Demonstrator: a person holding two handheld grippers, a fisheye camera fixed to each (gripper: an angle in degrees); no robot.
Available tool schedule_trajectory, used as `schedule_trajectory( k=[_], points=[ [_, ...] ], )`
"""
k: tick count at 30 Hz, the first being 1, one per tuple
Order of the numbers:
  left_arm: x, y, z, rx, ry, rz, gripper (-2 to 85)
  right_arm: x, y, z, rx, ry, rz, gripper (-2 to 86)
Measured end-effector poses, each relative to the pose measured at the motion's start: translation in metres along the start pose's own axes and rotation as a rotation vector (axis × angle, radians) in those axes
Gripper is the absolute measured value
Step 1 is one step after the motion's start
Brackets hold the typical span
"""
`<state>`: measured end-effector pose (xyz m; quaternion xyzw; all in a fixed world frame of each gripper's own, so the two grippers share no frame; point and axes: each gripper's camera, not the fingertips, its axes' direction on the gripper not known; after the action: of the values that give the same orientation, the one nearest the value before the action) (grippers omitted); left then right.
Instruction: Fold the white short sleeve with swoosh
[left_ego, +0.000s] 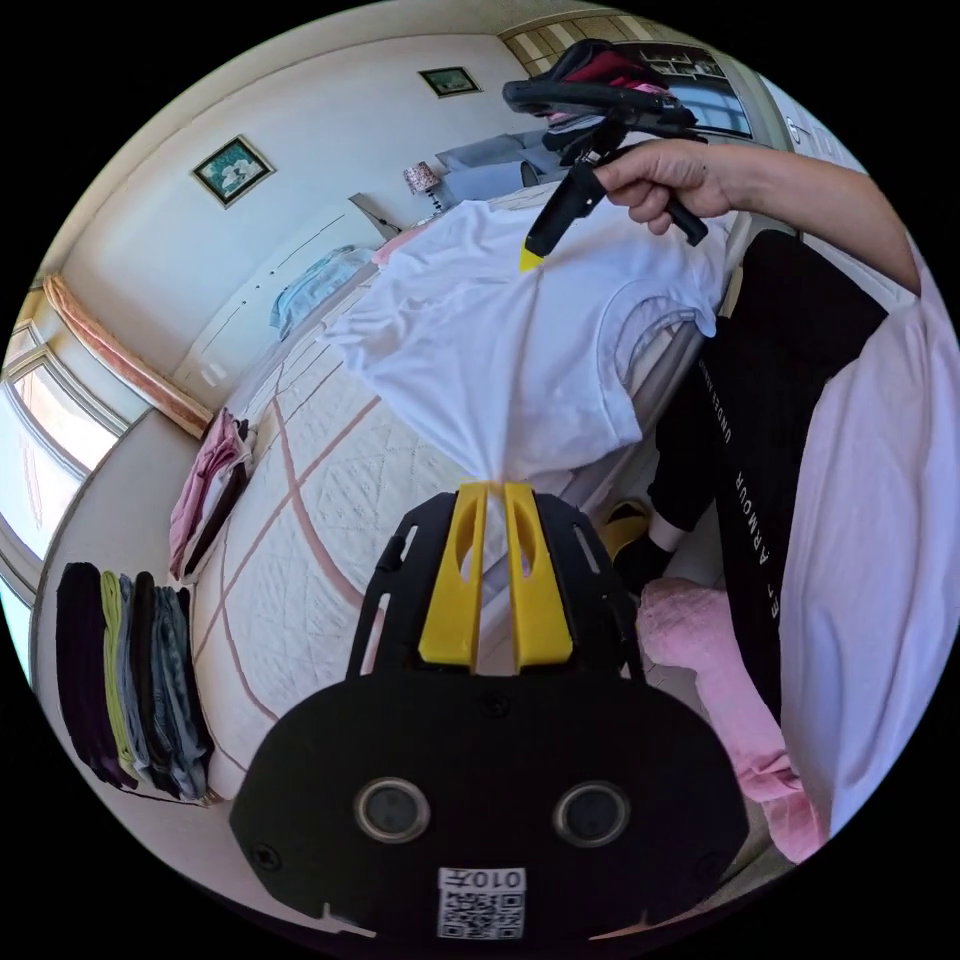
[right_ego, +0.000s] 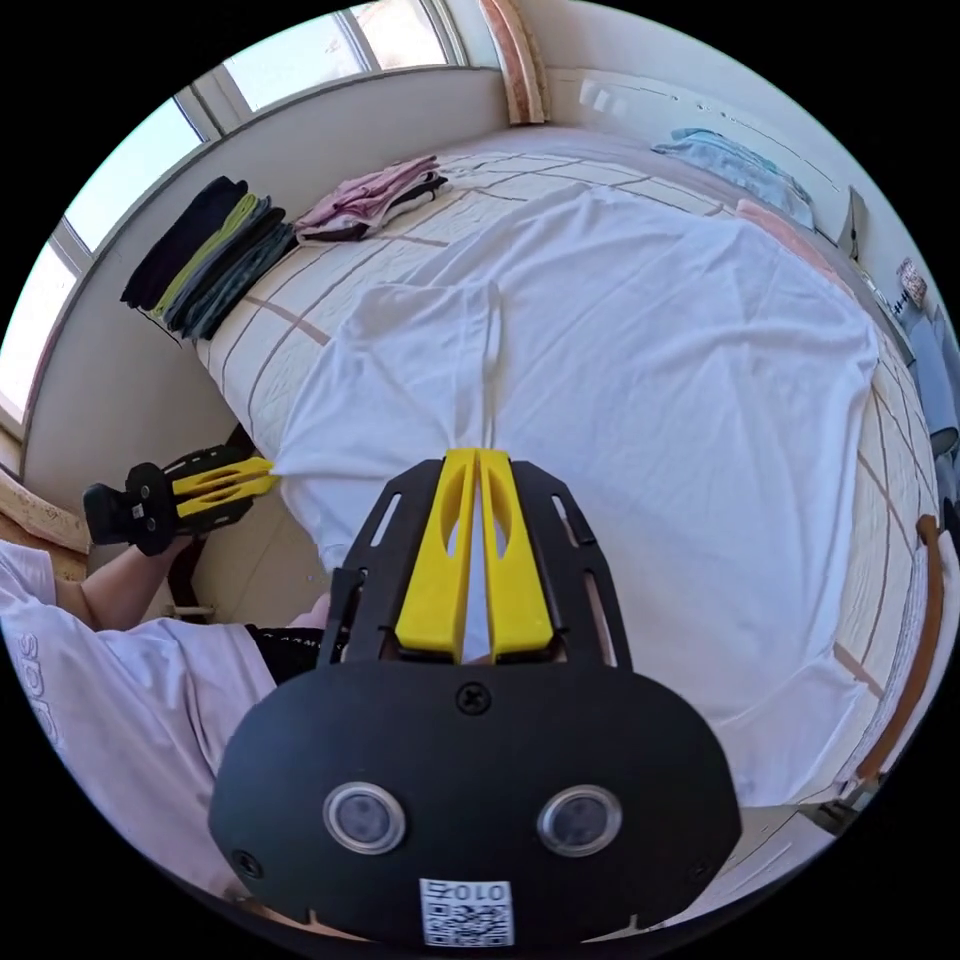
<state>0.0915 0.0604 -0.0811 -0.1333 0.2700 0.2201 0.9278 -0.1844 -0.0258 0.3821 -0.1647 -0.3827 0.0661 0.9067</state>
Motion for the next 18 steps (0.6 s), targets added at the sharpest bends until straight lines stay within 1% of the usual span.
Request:
schedule_trajectory(
  k=[2,3,4,5,6,8,9,10,13,14,15,16,18],
  points=[
    [-0.027,0.008,-0.021,0.080,0.066,-0.137,2.2,-0.007,0.008,-0.018,0.078,0.016,-0.026,3.4],
    [-0.037,0.010,-0.028,0.108,0.065,-0.179,2.3,-0.014,0.011,-0.028,0.112,-0.018,-0.064,3.6],
    [-0.055,0.010,-0.040,0.161,0.031,-0.245,2.3,-0.018,0.012,-0.031,0.125,-0.052,-0.086,3.7],
    [-0.075,0.003,-0.045,0.195,-0.011,-0.289,2.2,-0.028,0.014,-0.034,0.151,-0.136,-0.129,4.0],
    [-0.085,-0.003,-0.044,0.199,-0.021,-0.303,2.3,-0.040,0.015,-0.031,0.180,-0.212,-0.176,4.5],
    [-0.122,-0.037,-0.022,0.220,0.012,-0.301,2.6,-0.056,0.014,-0.015,0.178,-0.245,-0.235,5.6],
    [-0.129,-0.046,-0.013,0.218,0.024,-0.291,2.7,-0.064,0.012,-0.002,0.141,-0.236,-0.265,6.5],
    [-0.141,-0.064,0.006,0.214,0.054,-0.275,2.8,-0.066,0.011,0.004,0.125,-0.230,-0.275,6.8],
    [-0.164,-0.104,0.058,0.162,0.233,-0.251,3.3,-0.064,0.013,0.025,0.068,-0.197,-0.276,7.4],
    [-0.171,-0.117,0.082,0.078,0.263,-0.255,3.6,-0.059,0.015,0.036,0.013,-0.169,-0.262,7.5],
    [-0.174,-0.122,0.095,0.010,0.261,-0.260,3.8,-0.054,0.019,0.039,0.009,-0.176,-0.271,7.6],
    [-0.181,-0.126,0.121,-0.099,0.245,-0.280,4.0,-0.051,0.022,0.035,0.028,-0.187,-0.269,7.7],
    [-0.196,-0.120,0.132,-0.051,0.297,-0.356,4.3,-0.032,0.033,0.009,0.044,-0.241,-0.236,7.8]
  ],
)
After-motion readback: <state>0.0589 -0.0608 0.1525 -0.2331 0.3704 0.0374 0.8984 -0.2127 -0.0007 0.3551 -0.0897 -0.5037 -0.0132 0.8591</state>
